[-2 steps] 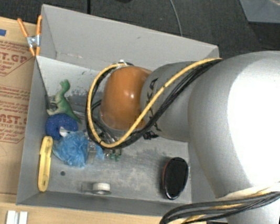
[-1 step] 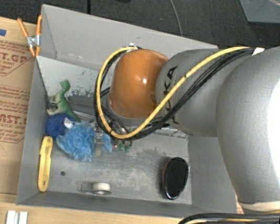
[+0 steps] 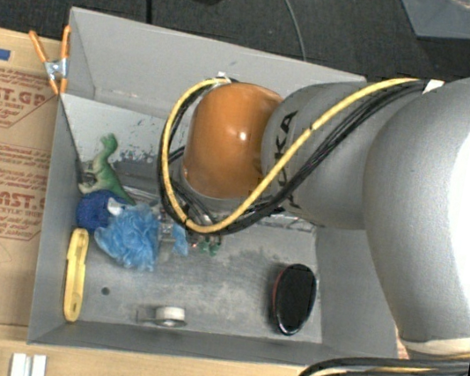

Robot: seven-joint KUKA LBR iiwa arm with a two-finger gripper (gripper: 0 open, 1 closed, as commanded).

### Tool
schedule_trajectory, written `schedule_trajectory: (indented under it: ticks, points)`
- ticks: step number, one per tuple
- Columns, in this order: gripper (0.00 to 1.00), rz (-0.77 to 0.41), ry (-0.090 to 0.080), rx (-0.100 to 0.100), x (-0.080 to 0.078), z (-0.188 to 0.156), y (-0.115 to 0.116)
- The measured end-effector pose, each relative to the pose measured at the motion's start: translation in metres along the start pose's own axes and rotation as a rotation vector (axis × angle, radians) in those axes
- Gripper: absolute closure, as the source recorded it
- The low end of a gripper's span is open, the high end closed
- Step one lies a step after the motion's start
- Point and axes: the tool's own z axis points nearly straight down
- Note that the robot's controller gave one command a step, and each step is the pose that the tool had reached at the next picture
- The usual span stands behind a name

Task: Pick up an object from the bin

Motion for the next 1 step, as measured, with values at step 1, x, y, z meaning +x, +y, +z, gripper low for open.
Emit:
schedule_trajectory:
  ticks: [1]
  points:
    - [1.0,-0.055,-0.003,0.0,0.0066,-0.0993,-0.0045]
